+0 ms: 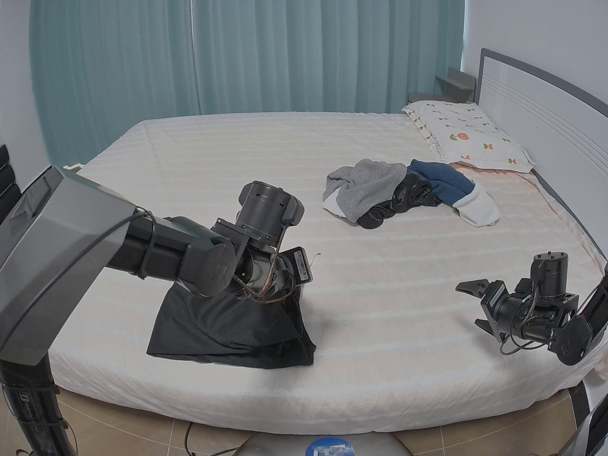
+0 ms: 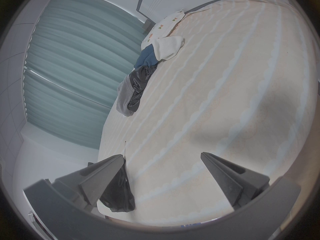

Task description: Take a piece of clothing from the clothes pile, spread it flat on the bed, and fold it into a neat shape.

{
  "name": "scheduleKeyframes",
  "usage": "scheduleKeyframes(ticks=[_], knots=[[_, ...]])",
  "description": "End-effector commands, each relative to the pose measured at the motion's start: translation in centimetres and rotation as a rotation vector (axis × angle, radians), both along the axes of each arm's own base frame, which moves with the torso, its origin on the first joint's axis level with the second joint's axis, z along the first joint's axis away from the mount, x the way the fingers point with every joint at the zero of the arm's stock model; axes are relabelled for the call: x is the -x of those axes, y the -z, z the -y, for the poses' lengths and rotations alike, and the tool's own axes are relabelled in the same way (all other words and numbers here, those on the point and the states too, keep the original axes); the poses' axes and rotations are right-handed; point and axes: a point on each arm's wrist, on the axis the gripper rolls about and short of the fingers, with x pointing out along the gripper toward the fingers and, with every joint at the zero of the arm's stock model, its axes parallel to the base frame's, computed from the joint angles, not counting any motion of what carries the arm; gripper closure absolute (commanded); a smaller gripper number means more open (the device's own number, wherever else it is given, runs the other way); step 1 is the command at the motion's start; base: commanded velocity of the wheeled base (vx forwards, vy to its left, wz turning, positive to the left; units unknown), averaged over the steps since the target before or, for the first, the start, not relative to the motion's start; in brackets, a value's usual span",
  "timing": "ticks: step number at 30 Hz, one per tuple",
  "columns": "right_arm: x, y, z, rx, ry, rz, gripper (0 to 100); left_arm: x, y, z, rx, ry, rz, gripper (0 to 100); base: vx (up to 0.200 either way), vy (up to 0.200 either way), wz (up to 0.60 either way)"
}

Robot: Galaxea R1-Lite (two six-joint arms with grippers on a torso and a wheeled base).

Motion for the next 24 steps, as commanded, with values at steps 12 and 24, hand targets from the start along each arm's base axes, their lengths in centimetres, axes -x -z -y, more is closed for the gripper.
scheduleKeyframes(ticks=[12, 24], knots=[[0.2, 0.5, -0.7, 0.002, -0.025, -0.023, 0, 2.7, -4.0, -3.5, 0.071, -0.062, 0.029, 0, 0.000, 0.000, 0.00], [0.3, 1.1, -1.4, 0.010, -0.055, -0.046, 0, 5.9, -2.1, -11.2, 0.172, -0.130, -0.026, 0, 0.000, 0.000, 0.00]])
